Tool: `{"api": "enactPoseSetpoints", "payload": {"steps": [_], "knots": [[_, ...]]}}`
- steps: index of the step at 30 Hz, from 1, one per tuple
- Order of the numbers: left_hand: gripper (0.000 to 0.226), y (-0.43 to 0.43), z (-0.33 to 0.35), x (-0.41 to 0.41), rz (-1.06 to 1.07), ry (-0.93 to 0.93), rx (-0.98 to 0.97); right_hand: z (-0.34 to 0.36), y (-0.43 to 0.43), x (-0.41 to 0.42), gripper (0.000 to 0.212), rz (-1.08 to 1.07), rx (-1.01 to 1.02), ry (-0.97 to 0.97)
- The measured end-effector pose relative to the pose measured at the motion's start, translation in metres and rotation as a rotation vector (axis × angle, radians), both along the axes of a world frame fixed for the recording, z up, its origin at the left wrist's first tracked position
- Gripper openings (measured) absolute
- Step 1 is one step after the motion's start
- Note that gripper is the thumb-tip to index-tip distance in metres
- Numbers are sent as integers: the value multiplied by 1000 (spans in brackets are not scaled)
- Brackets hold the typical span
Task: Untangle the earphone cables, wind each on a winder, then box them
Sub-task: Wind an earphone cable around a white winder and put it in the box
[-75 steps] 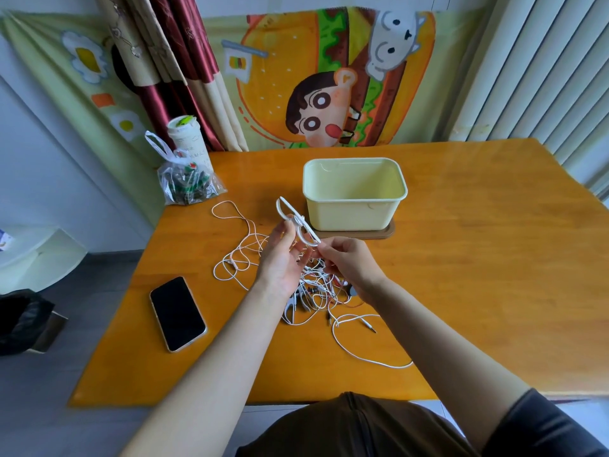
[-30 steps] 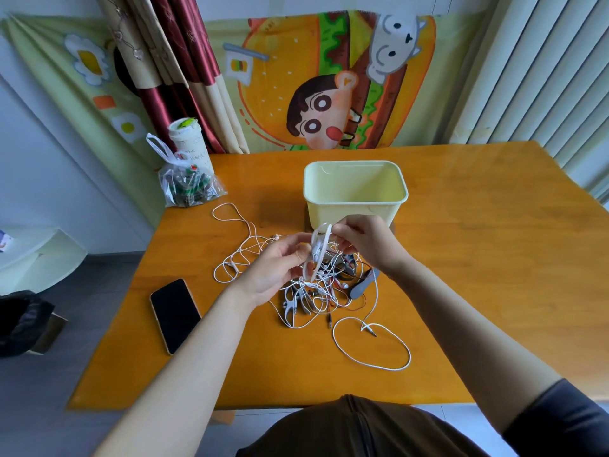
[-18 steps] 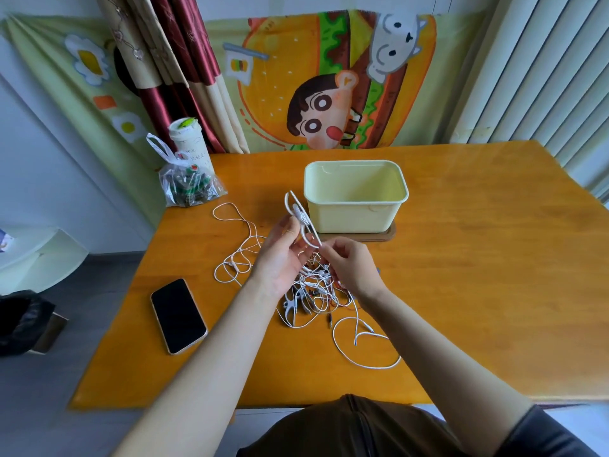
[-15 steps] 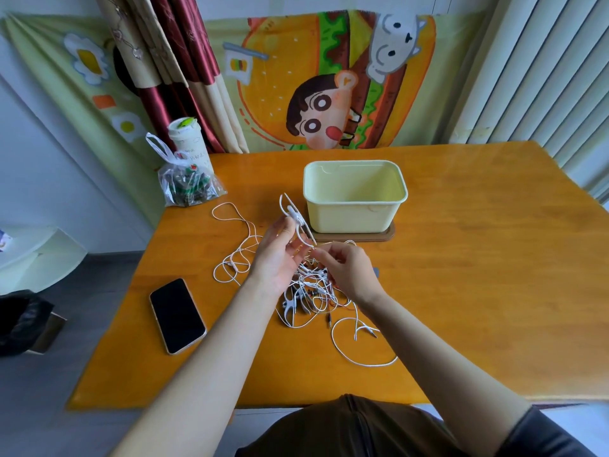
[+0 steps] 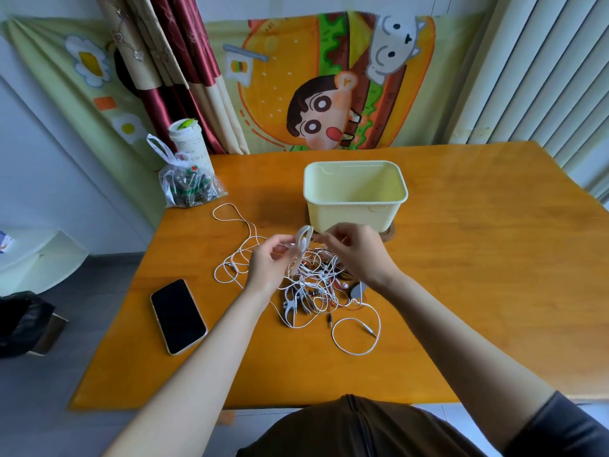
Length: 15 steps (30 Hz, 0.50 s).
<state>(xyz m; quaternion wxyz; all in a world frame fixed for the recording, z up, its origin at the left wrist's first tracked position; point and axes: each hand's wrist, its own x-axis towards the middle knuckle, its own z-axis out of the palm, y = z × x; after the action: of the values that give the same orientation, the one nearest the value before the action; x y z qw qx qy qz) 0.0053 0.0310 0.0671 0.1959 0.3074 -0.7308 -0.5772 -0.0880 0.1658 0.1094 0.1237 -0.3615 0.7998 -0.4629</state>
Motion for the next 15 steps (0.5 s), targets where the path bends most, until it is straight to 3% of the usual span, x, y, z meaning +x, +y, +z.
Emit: {"api": "enactPoseSetpoints", "payload": {"steps": [6, 15], "knots": [[15, 5, 8, 0, -260, 17, 57, 3, -1, -25, 17, -48, 13, 84], [17, 10, 14, 5, -366, 47, 147, -5, 1, -37, 13, -74, -9, 30]]}}
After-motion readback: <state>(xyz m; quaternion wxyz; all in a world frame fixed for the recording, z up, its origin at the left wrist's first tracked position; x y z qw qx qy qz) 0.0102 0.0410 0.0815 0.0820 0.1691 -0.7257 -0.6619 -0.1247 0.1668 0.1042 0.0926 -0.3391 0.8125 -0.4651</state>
